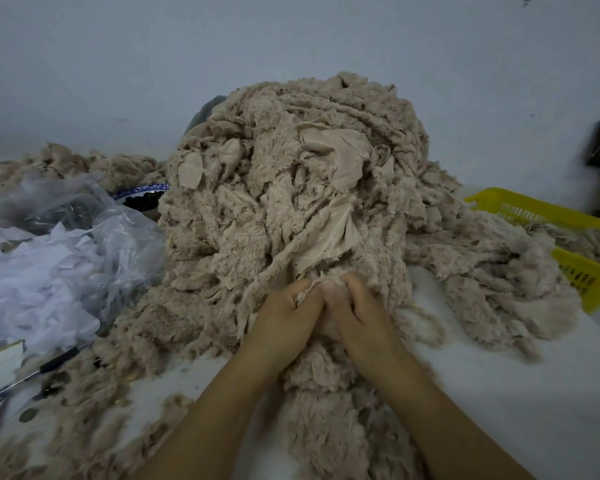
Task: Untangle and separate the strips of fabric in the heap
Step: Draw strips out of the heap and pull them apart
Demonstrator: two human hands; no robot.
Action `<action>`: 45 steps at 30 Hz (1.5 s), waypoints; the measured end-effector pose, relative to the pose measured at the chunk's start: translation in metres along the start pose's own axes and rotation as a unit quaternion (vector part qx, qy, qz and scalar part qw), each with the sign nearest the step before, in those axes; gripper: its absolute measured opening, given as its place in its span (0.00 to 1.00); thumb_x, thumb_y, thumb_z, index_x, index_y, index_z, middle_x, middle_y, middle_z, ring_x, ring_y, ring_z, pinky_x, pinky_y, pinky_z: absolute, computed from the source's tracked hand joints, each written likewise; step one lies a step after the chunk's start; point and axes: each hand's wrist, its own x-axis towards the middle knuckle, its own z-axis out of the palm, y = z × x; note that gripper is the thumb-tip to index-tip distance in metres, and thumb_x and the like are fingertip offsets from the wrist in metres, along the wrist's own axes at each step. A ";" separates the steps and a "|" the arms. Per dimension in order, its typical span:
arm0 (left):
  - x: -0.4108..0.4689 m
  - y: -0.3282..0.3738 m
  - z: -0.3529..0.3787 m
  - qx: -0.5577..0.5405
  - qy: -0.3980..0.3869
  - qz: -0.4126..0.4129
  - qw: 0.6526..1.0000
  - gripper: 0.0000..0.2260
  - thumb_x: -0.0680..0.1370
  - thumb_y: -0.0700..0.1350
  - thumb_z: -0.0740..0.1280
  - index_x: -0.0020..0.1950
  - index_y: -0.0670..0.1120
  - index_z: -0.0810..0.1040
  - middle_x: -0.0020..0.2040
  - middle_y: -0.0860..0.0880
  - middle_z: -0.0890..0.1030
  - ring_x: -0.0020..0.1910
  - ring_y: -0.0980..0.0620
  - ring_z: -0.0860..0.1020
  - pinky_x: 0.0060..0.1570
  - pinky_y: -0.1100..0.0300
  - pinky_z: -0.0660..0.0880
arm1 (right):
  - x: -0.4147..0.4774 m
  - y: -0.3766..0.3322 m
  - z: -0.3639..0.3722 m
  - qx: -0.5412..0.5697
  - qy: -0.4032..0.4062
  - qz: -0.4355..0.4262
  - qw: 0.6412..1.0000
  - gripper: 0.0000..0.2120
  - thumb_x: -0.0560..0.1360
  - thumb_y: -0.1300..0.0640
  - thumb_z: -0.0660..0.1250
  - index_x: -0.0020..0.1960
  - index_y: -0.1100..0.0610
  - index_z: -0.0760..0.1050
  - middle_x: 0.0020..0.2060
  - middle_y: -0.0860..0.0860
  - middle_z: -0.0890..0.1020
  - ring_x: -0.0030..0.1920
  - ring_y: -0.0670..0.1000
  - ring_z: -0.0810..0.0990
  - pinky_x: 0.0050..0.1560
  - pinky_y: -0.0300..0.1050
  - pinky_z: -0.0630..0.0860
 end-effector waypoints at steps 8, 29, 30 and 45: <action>0.001 0.008 -0.003 -0.125 0.017 -0.074 0.989 0.13 0.79 0.58 0.66 0.42 0.54 0.86 0.41 0.47 0.87 0.40 0.51 0.85 0.37 0.61 0.80 | 0.005 0.000 -0.007 -0.038 0.059 0.030 0.997 0.26 0.74 0.36 0.52 0.34 0.57 0.71 0.31 0.54 0.78 0.31 0.45 0.74 0.35 0.40 0.70; 0.022 -0.001 -0.042 -0.603 0.063 -0.087 0.790 0.21 0.84 0.52 0.56 0.59 0.38 0.81 0.58 0.39 0.83 0.55 0.46 0.83 0.58 0.50 0.80 | -0.003 -0.002 -0.002 -0.046 -0.065 0.032 0.996 0.08 0.79 0.49 0.65 0.47 0.41 0.82 0.43 0.40 0.82 0.47 0.36 0.78 0.42 0.27 0.71; 0.024 -0.001 -0.045 -0.620 0.065 -0.074 0.779 0.21 0.84 0.50 0.55 0.58 0.37 0.81 0.58 0.39 0.83 0.55 0.46 0.84 0.57 0.49 0.79 | 0.000 -0.004 -0.008 0.075 -0.014 0.106 0.991 0.10 0.80 0.50 0.65 0.45 0.38 0.82 0.41 0.40 0.84 0.43 0.37 0.81 0.40 0.28 0.74; 0.001 0.005 -0.008 -0.043 0.013 -0.003 0.999 0.06 0.71 0.59 0.71 0.42 0.59 0.82 0.38 0.55 0.85 0.38 0.59 0.83 0.35 0.67 0.76 | 0.006 0.004 -0.015 0.274 0.017 0.134 0.952 0.19 0.68 0.38 0.70 0.51 0.51 0.84 0.48 0.53 0.87 0.51 0.54 0.85 0.53 0.49 0.80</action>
